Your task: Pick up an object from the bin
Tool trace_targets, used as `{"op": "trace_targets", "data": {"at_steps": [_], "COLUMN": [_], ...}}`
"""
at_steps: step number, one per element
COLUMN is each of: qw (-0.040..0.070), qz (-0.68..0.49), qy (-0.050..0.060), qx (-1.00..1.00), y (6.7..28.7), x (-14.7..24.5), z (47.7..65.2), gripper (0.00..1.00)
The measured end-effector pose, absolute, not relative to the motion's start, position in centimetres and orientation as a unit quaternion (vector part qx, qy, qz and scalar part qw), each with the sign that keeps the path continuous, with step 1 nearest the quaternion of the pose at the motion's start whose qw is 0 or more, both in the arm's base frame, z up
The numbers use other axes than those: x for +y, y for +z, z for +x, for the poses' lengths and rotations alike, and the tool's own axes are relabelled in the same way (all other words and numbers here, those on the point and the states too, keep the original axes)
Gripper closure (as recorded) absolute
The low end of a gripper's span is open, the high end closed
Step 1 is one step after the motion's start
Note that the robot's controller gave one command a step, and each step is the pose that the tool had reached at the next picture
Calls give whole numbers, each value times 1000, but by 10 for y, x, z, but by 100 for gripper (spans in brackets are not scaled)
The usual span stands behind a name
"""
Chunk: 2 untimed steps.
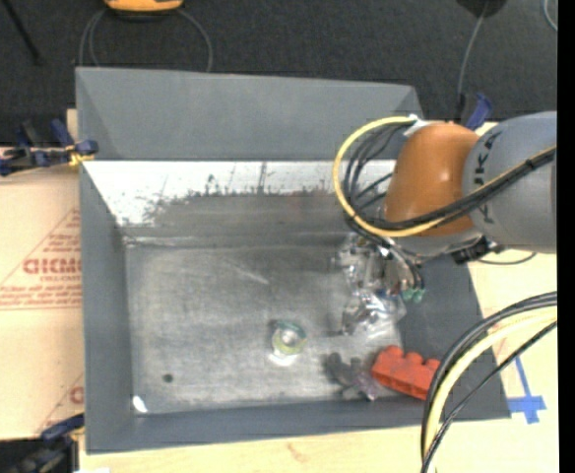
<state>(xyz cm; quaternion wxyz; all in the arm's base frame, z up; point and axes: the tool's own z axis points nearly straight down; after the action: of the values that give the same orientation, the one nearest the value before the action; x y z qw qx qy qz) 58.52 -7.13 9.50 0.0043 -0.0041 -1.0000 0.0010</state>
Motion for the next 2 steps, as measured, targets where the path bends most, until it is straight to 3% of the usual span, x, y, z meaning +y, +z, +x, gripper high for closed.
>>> {"op": "trace_targets", "data": {"at_steps": [1, 2], "qw": [-9, -6], "qz": [12, 30], "qy": [-7, -7], "qx": [-1000, -999], "y": [75, 76], "x": [-104, -109], "z": [570, 576], "gripper": [0, 0]}}
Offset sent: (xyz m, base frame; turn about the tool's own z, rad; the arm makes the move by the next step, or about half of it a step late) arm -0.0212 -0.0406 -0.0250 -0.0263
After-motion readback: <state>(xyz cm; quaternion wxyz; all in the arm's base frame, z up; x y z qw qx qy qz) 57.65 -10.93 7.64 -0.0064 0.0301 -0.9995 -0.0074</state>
